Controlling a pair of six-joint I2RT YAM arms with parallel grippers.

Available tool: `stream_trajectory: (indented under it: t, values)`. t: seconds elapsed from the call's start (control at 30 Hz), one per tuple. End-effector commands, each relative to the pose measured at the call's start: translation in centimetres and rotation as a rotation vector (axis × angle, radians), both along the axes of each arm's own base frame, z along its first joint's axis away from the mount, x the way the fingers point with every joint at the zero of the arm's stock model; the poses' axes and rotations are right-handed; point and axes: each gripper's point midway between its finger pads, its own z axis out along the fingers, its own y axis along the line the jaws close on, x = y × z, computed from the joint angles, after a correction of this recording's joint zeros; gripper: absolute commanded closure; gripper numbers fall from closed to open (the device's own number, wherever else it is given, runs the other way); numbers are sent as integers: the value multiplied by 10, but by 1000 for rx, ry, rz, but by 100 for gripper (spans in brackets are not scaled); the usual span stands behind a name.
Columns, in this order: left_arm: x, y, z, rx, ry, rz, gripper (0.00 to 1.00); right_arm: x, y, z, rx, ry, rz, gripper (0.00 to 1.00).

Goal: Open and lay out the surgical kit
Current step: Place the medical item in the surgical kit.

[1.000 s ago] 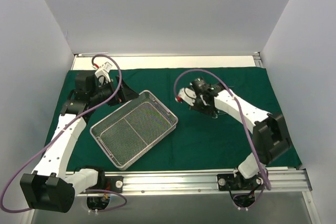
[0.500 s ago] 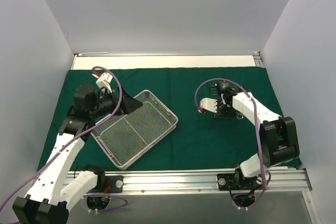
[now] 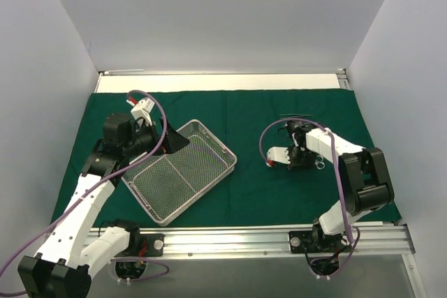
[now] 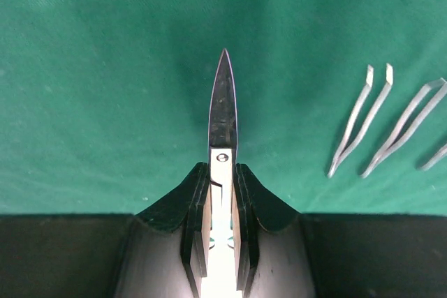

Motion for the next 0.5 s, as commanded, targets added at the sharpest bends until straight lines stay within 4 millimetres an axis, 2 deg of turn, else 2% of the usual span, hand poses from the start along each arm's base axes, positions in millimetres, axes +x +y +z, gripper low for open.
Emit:
stream_trajectory:
  t: [0.0, 0.3, 0.47]
  values:
    - [4, 2, 5, 21, -32, -1, 6, -6, -1, -10, -2, 45, 24, 100]
    - [6, 3, 1, 38, -18, 0, 6, 6, -6, -21, -22, 62, 22, 100]
    - [6, 4, -1, 44, -11, 0, 6, 8, -15, -23, -34, 60, 6, 100]
